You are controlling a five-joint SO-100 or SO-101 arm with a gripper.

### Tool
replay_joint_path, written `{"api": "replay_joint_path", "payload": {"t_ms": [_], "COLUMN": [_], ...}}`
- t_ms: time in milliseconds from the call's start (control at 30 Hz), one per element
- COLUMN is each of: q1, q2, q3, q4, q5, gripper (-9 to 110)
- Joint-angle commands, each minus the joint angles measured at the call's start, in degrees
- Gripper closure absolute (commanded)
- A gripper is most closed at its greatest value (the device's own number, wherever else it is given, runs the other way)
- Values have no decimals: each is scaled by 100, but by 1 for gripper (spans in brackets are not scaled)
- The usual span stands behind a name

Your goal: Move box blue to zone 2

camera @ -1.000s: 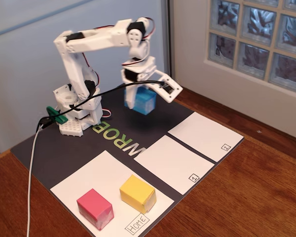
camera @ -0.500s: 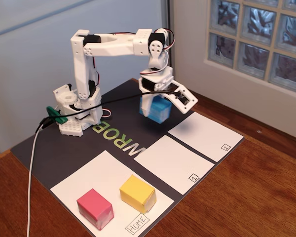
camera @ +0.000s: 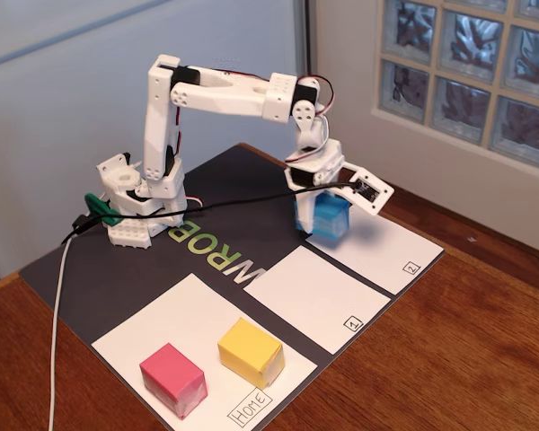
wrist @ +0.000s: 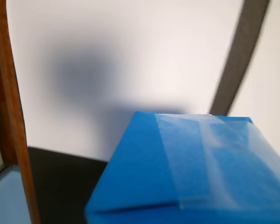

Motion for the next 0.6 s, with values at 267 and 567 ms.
{"api": "replay_joint_path", "payload": {"t_ms": [267,567], "q1": [-9,0], "q2": [-712,-1266], "q3": [-879,-1793], "q4": [-483,-439], "q5": [44,-167], "gripper": [102,102]}}
